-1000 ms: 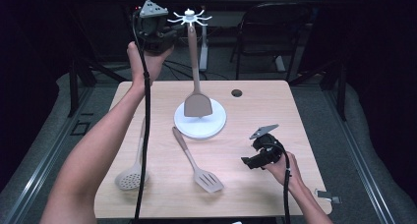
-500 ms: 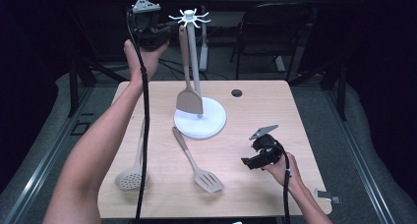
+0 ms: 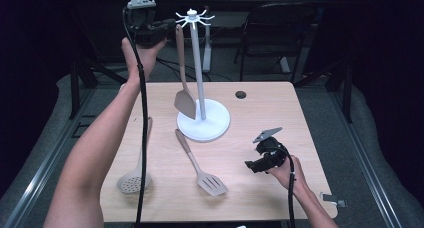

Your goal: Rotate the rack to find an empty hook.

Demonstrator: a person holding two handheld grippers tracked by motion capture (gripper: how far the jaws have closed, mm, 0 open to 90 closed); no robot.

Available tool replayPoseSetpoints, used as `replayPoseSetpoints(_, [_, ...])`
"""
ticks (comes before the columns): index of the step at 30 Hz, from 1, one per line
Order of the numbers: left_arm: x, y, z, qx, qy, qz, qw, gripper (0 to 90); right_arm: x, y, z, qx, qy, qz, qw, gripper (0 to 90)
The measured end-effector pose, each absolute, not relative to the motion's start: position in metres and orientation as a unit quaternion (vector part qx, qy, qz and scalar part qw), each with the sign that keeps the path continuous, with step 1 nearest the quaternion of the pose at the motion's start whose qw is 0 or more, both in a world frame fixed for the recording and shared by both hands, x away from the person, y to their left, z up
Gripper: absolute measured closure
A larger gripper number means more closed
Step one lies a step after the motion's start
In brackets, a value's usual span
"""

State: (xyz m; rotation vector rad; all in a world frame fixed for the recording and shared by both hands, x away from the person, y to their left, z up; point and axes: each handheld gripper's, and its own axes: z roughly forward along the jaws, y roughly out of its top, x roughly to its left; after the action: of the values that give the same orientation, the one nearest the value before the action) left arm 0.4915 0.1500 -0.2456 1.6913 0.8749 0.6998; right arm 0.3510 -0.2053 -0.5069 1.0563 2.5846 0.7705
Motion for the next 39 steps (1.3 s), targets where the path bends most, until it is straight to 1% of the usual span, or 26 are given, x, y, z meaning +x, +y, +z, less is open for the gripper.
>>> replayPoseSetpoints(2, [0.490,0.154,-0.247,0.702,0.370,0.291,0.534,88.8,0.350,-0.204,-0.508,0.368,0.880,0.274,0.121,22.0])
replayPoseSetpoints(7, [0.481,0.166,-0.252,0.699,0.379,0.287,0.534,78.6,0.347,-0.205,-0.504,0.361,0.885,0.265,0.127,21.9])
replayPoseSetpoints(9, [0.477,0.170,-0.256,0.703,0.382,0.281,0.530,71.7,0.347,-0.205,-0.504,0.361,0.884,0.269,0.125,21.7])
replayPoseSetpoints(11, [0.474,0.174,-0.261,0.705,0.388,0.276,0.526,62.9,0.347,-0.205,-0.504,0.365,0.881,0.274,0.123,21.7])
replayPoseSetpoints(13, [0.469,0.176,-0.266,0.712,0.393,0.272,0.514,56.6,0.347,-0.205,-0.503,0.366,0.882,0.274,0.118,21.8])
replayPoseSetpoints(18, [0.455,0.181,-0.289,0.728,0.400,0.259,0.493,38.8,0.345,-0.202,-0.502,0.362,0.884,0.273,0.113,22.3])
replayPoseSetpoints(21, [0.446,0.186,-0.305,0.729,0.414,0.253,0.482,29.6,0.344,-0.198,-0.503,0.366,0.881,0.278,0.112,22.5])
replayPoseSetpoints(24, [0.436,0.192,-0.323,0.732,0.428,0.239,0.473,23.2,0.340,-0.195,-0.502,0.370,0.879,0.280,0.109,23.1])
replayPoseSetpoints(27, [0.425,0.193,-0.344,0.739,0.434,0.232,0.461,18.3,0.337,-0.191,-0.502,0.365,0.884,0.270,0.111,23.8])
replayPoseSetpoints(30, [0.414,0.194,-0.365,0.741,0.441,0.226,0.454,15.5,0.336,-0.189,-0.502,0.367,0.883,0.270,0.113,24.7])
replayPoseSetpoints(36, [0.397,0.192,-0.407,0.752,0.447,0.220,0.431,14.0,0.337,-0.187,-0.506,0.378,0.878,0.274,0.108,28.0])
replayPoseSetpoints(39, [0.392,0.190,-0.427,0.756,0.455,0.217,0.418,11.3,0.338,-0.185,-0.506,0.383,0.879,0.266,0.103,31.1])
